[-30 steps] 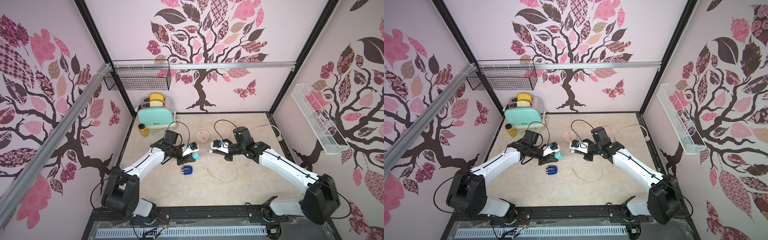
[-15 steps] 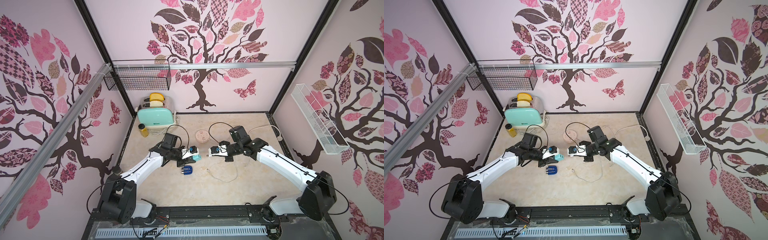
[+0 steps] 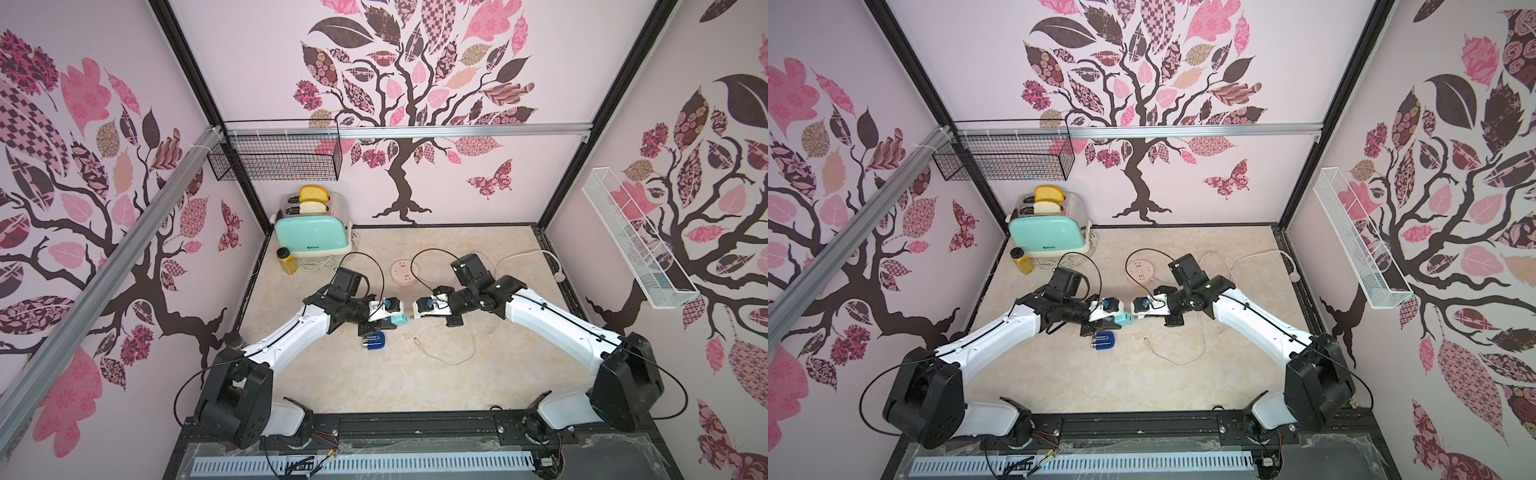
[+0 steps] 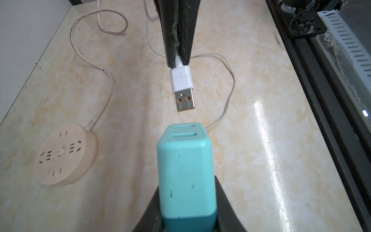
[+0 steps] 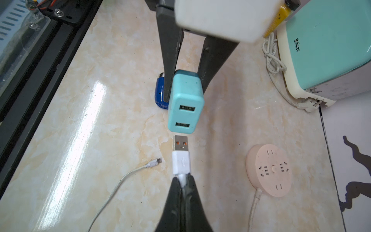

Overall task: Charge the electric shaver
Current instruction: Insert the charging cable into the plug.

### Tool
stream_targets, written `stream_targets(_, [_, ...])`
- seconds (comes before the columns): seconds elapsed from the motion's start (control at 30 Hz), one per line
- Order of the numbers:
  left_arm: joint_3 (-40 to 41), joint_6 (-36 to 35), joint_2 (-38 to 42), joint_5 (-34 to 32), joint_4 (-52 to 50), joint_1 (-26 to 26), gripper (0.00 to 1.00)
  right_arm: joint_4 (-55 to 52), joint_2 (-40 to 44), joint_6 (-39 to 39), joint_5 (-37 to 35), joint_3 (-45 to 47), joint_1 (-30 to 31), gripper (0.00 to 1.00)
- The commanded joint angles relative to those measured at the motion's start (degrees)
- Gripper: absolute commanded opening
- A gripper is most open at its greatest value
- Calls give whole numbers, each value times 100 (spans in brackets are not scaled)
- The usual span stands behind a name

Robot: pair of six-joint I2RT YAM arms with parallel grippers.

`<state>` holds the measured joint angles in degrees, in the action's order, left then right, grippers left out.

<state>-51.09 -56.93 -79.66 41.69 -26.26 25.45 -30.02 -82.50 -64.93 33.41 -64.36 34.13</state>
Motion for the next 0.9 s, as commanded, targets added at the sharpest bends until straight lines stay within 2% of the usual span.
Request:
stream_targets(0.0, [-131,-45,-72,120,34,23,0,-142,-23,52,223,-259,49,0])
stream_targets(0.43, [-69,0,-34,93,138,30,0,-234,-78,217,219,-297,153,0])
stream_targets(0.87, [-33,7,-6,110,162,31,0,-187,-214,368,-80,-357,206,0])
